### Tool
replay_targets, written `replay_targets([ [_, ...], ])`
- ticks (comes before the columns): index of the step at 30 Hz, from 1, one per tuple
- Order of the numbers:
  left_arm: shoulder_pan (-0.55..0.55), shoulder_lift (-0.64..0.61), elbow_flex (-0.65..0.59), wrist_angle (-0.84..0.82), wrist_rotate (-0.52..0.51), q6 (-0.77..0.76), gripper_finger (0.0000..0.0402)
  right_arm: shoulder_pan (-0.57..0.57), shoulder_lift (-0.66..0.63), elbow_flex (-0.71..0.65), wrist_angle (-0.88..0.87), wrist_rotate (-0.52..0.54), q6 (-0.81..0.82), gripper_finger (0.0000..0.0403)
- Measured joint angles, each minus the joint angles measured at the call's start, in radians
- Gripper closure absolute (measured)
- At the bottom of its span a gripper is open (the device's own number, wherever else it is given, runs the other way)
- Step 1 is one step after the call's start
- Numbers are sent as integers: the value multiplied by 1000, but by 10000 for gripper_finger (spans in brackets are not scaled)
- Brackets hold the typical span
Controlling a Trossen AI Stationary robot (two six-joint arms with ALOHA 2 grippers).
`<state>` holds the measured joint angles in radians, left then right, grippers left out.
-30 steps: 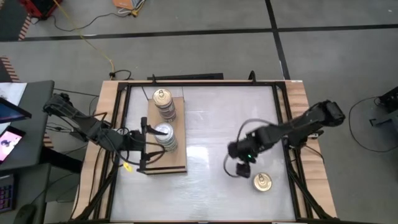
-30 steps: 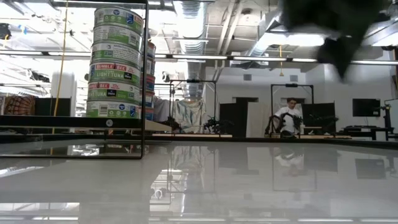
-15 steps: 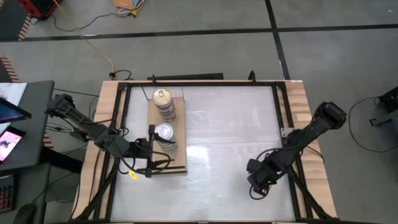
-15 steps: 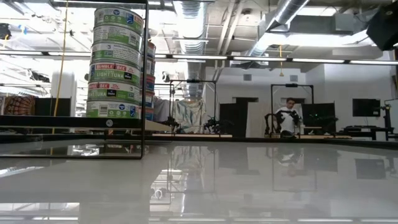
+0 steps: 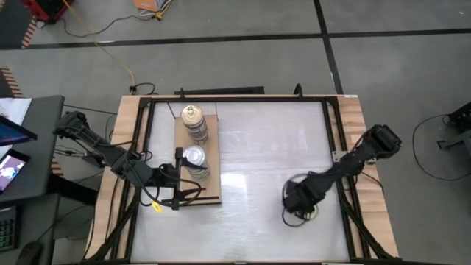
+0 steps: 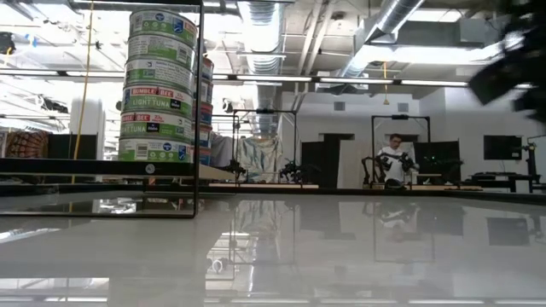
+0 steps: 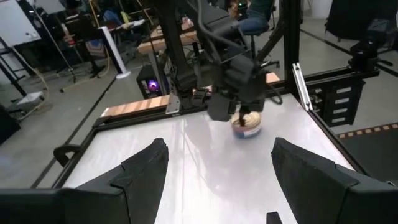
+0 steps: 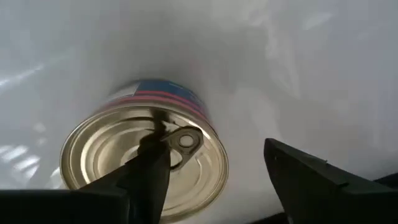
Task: Stack canned seafood by type on shelf
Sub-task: Stack the blue-pink tuna can on top of the other blue-pink tuna can on the shelf
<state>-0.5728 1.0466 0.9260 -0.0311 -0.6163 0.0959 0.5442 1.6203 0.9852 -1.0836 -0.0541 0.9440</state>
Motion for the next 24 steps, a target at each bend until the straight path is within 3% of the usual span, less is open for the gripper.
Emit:
replay_targets([
  [10,0,0,0,-6,-43,15,125,-352,-51,19,1,487,-232,113],
  [14,-5,-1,0,-36,-44,-12,125,-446,-75,60,-1,496,-375,113],
  [19,-13,-10,0,-66,-44,-29,125,-385,-103,75,38,454,-544,113],
  [24,-13,-13,0,-69,-45,-31,125,-348,-69,74,46,532,-613,113],
])
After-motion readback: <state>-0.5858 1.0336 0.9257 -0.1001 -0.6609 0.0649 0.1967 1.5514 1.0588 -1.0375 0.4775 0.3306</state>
